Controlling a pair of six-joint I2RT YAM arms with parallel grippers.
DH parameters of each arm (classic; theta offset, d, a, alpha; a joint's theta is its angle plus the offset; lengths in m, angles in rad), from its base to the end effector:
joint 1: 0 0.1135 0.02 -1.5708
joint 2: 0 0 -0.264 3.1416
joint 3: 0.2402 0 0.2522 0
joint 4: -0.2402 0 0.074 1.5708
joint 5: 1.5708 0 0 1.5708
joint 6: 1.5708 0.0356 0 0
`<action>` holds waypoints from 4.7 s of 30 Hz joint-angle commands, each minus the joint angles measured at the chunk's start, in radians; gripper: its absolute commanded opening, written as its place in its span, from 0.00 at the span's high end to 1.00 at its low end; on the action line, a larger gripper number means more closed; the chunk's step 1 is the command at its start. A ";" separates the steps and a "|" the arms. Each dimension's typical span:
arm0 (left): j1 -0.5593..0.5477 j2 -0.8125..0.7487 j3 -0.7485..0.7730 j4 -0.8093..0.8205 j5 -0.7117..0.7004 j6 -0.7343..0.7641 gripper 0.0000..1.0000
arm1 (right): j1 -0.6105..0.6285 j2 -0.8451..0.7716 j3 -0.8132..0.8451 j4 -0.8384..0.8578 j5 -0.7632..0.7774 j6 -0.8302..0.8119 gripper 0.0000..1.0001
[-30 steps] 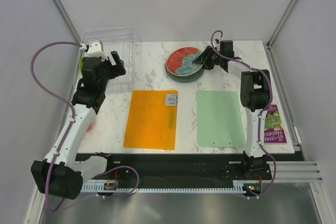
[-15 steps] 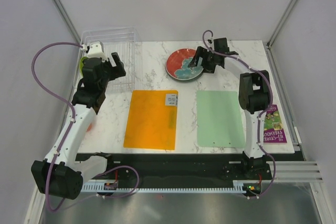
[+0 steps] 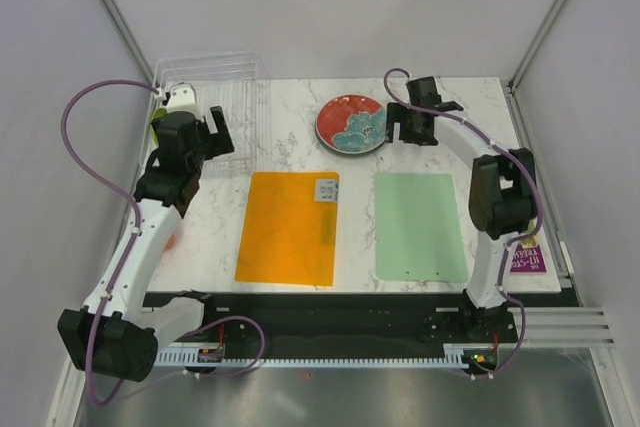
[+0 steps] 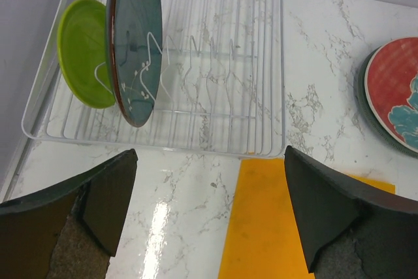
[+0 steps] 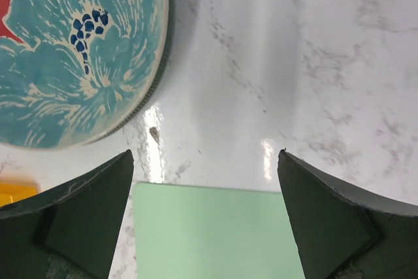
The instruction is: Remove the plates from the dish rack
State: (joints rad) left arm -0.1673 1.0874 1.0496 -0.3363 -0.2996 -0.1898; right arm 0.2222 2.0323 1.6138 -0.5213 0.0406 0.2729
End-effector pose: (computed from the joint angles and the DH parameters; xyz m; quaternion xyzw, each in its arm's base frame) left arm 0.2432 -0.0304 0.3585 -0.0932 0.8160 0.0224 0.5700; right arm 0.4396 0.0978 0.2167 0.0304 0.9500 0.0573 0.3055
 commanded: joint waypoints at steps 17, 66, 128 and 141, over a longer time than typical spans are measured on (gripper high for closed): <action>0.156 0.259 0.246 0.013 -0.154 0.224 0.00 | 0.008 -0.480 -0.321 0.170 0.012 -0.026 0.02; 0.261 0.749 0.503 0.112 -0.119 0.168 0.83 | 0.002 -0.472 -0.451 0.210 0.021 -0.038 0.02; 0.210 0.330 0.347 0.247 0.916 -0.388 0.98 | 0.043 -0.488 -0.345 0.415 -0.547 0.184 0.02; 0.118 0.379 0.124 0.640 1.079 -0.657 0.98 | 0.160 -0.367 -0.354 0.656 -0.619 0.353 0.02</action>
State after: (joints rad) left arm -0.0071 1.4799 1.1667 0.0181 0.6556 -0.6769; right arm 0.3595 1.6444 1.2324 0.0242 -0.5419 0.5762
